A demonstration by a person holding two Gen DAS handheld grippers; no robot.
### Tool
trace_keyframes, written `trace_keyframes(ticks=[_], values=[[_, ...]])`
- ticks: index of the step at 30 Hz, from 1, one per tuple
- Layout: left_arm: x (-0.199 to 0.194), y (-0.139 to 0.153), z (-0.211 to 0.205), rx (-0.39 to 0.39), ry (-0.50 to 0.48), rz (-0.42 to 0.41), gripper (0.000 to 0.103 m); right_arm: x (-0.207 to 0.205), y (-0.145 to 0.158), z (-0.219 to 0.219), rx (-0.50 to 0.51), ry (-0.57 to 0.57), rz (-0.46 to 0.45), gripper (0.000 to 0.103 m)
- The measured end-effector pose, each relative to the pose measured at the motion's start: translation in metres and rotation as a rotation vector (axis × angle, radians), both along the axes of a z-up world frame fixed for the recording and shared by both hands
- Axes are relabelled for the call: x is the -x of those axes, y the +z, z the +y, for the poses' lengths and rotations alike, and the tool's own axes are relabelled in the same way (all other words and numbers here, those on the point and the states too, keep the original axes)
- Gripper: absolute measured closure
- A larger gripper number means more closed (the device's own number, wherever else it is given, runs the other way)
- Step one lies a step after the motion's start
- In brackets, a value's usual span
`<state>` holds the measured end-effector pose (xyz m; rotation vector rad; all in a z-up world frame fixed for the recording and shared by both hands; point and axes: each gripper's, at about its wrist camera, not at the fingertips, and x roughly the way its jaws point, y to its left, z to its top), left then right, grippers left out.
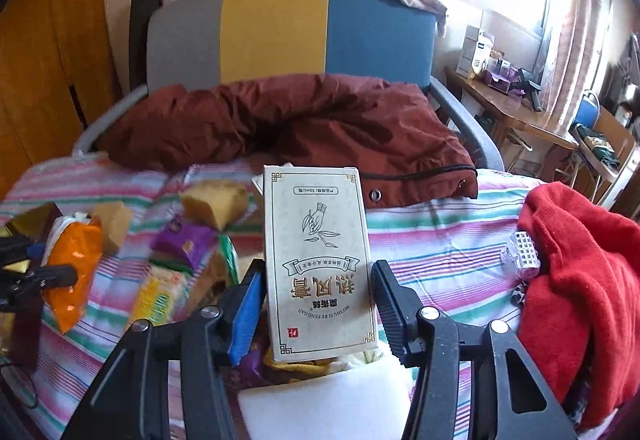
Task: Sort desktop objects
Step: 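Grasp the white-orange snack packet with the left gripper and lift it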
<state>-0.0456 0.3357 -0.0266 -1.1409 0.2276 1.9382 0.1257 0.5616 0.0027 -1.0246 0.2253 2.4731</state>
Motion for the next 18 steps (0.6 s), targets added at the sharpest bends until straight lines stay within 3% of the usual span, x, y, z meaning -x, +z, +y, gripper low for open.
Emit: trace_keyframes(ticks=[8, 18], values=[[-0.006, 0.026, -0.058, -0.029, 0.095, 0.028, 0.041, -0.003, 0.020, -0.009, 0.038, 0.007, 0.052, 0.049], [-0.001, 0.033, -0.158, -0.033, 0.252, 0.040, 0.041, 0.026, 0.064, -0.097, 0.009, 0.188, 0.056, 0.049]])
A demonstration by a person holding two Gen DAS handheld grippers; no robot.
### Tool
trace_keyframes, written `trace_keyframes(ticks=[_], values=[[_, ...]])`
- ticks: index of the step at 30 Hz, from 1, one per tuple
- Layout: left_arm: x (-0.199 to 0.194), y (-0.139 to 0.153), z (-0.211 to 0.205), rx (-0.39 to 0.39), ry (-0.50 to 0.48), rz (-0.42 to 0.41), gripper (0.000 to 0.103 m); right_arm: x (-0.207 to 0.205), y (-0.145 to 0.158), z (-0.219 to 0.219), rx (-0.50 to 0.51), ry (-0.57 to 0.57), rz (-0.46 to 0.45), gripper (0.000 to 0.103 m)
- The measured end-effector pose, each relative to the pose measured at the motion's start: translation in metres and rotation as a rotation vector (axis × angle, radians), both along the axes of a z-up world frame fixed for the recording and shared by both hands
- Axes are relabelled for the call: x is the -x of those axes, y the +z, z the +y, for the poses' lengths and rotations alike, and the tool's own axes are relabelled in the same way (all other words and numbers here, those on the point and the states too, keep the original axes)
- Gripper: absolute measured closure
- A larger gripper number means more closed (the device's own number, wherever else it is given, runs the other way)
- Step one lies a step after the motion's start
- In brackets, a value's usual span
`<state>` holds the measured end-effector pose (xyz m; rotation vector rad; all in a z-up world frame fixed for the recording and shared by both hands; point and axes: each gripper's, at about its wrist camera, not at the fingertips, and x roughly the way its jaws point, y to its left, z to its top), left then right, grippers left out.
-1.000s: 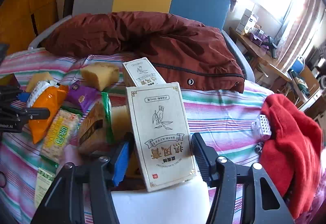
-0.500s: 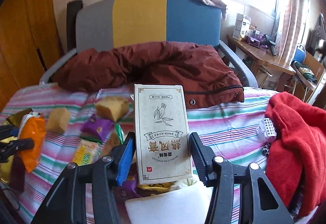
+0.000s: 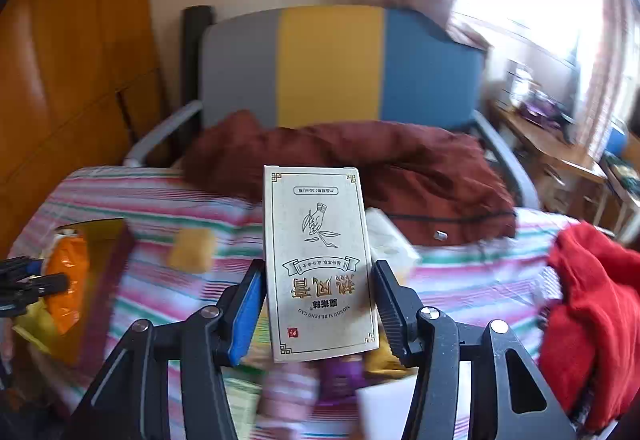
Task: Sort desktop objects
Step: 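Grasp the white-orange snack packet with the left gripper and lift it, then lower the packet into the gold tray with the left gripper while the right places the white box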
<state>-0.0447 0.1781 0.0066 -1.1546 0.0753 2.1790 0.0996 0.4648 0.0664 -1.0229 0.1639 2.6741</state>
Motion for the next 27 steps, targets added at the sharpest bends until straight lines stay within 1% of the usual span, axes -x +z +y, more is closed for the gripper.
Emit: trace_keyframes(ticks=[4, 8, 14, 18, 21, 24, 27], values=[[0.006, -0.006, -0.047, 0.018, 0.075, -0.005, 0.041, 0.018, 0.008, -0.050, 0.033, 0.111, 0.001, 0.049], [0.013, -0.014, -0.093, 0.039, 0.151, -0.010, 0.041, 0.039, 0.006, -0.104, 0.061, 0.226, -0.020, 0.049], [0.025, -0.026, -0.140, 0.061, 0.233, -0.023, 0.041, 0.073, -0.006, -0.185, 0.105, 0.386, -0.078, 0.049], [0.036, -0.034, -0.158, 0.071, 0.264, -0.032, 0.041, 0.095, -0.023, -0.234, 0.131, 0.470, -0.142, 0.049], [0.049, -0.041, -0.168, 0.088, 0.281, -0.041, 0.041, 0.111, -0.039, -0.258, 0.142, 0.498, -0.200, 0.049], [0.063, -0.046, -0.174, 0.106, 0.296, -0.044, 0.041, 0.129, -0.057, -0.270, 0.168, 0.489, -0.264, 0.049], [0.077, -0.047, -0.178, 0.118, 0.309, -0.039, 0.041, 0.144, -0.073, -0.281, 0.179, 0.470, -0.309, 0.049]])
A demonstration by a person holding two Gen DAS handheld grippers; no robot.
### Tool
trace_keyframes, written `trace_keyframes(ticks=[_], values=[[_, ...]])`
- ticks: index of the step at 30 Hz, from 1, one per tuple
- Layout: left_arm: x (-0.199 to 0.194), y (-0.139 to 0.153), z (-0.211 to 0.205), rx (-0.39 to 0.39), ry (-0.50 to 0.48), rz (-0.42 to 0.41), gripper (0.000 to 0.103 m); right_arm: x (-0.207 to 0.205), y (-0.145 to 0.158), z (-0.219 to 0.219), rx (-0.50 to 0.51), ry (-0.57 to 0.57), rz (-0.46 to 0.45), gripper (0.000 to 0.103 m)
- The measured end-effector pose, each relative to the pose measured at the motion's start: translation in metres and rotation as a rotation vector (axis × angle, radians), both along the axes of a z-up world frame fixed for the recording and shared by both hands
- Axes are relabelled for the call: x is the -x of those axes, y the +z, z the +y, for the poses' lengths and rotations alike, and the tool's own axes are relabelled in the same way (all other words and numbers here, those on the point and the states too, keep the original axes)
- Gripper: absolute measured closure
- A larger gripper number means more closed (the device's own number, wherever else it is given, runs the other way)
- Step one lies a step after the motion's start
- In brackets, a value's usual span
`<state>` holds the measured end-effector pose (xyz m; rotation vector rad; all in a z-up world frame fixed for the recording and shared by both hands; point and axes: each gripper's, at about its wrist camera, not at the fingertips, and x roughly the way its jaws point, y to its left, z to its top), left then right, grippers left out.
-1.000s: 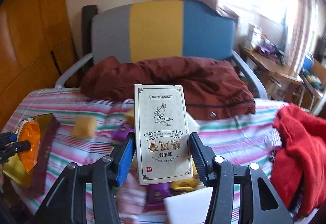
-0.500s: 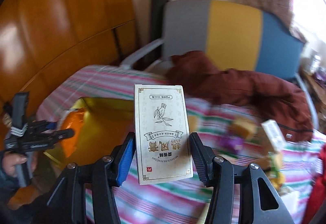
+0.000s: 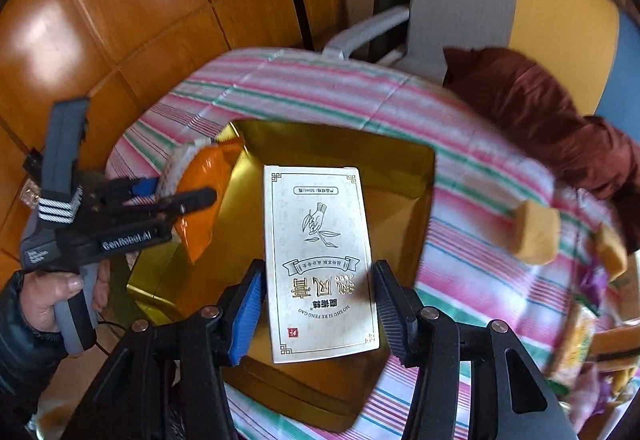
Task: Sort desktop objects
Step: 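Lower the packet into the gold tray with the left gripper while the right places the white box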
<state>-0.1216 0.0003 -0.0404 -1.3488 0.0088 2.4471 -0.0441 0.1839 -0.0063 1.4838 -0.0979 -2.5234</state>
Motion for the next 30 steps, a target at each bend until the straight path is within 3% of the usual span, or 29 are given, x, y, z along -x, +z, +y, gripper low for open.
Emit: trace_keyframes(ticks=[8, 10, 16, 22, 25, 30], values=[[0.040, -0.009, -0.003, 0.008, 0.047, -0.006, 0.041, 0.052, -0.025, -0.019, -0.008, -0.069, -0.074, 0.049], [0.045, -0.008, -0.005, -0.023, 0.048, -0.009, 0.038, 0.065, -0.030, -0.023, -0.015, -0.100, -0.076, 0.049], [0.042, 0.003, -0.024, -0.073, 0.108, 0.017, 0.036, 0.092, -0.039, -0.028, 0.134, -0.148, -0.088, 0.048], [0.008, 0.013, -0.036, -0.067, 0.132, 0.068, 0.036, 0.081, -0.040, -0.030, 0.137, -0.134, -0.078, 0.043], [-0.015, 0.017, -0.037, -0.059, 0.126, 0.089, 0.036, 0.065, -0.037, -0.028, 0.088, -0.125, -0.047, 0.043], [-0.048, 0.023, -0.035, -0.067, 0.146, 0.120, 0.036, 0.034, -0.025, -0.030, 0.002, -0.089, 0.027, 0.033]])
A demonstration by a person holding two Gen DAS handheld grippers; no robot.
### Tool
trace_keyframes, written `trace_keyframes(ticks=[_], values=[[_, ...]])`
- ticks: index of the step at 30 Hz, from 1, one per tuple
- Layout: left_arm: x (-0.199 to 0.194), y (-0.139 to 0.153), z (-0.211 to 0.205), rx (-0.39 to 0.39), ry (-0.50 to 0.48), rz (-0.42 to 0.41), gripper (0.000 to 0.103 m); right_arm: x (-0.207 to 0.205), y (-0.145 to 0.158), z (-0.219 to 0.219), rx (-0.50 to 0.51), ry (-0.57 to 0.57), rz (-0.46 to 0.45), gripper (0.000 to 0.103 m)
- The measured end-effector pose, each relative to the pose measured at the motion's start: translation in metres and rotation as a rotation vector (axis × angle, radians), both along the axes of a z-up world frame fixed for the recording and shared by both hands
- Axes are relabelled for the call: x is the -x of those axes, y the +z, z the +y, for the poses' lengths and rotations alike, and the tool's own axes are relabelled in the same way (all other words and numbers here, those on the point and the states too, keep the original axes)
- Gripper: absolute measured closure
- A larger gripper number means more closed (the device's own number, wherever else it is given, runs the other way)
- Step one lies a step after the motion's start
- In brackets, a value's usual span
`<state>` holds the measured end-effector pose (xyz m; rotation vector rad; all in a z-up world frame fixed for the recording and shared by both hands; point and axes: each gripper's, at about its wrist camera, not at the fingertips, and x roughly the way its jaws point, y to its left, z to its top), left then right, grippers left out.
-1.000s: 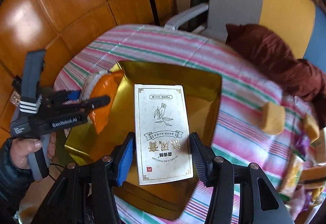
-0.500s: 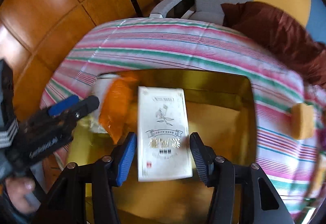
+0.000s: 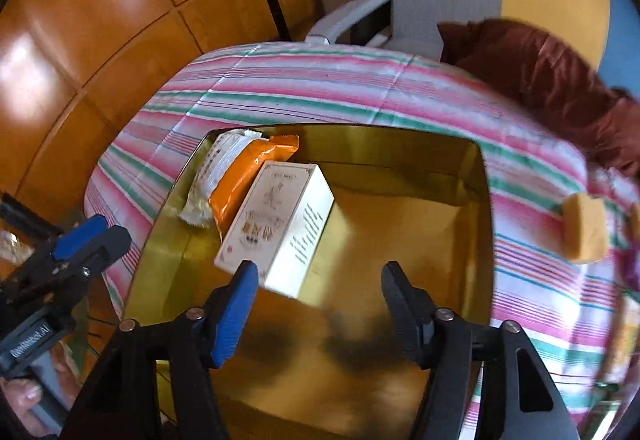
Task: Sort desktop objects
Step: 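Lower the packet into the gold tray with the left gripper while the right places the white box, then withdraw both grippers from the tray and move back to the scattered items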
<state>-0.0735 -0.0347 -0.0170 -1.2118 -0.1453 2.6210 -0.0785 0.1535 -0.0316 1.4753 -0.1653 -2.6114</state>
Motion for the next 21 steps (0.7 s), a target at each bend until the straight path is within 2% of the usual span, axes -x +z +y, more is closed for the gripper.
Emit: trace_keyframes(ticks=[4, 9, 15, 21], values=[[-0.018, 0.005, 0.003, -0.001, 0.013, 0.004, 0.037, -0.026, 0.014, -0.003, -0.067, 0.025, 0.072, 0.028], [-0.038, 0.010, 0.012, 0.057, 0.019, 0.037, 0.038, -0.055, 0.027, -0.004, -0.127, 0.036, 0.140, 0.021], [-0.059, 0.016, 0.026, 0.066, -0.006, 0.066, 0.038, -0.083, 0.032, 0.005, -0.166, 0.017, 0.173, 0.020], [-0.071, 0.014, 0.042, 0.061, -0.050, 0.059, 0.038, -0.105, 0.035, 0.025, -0.163, -0.032, 0.188, 0.019]])
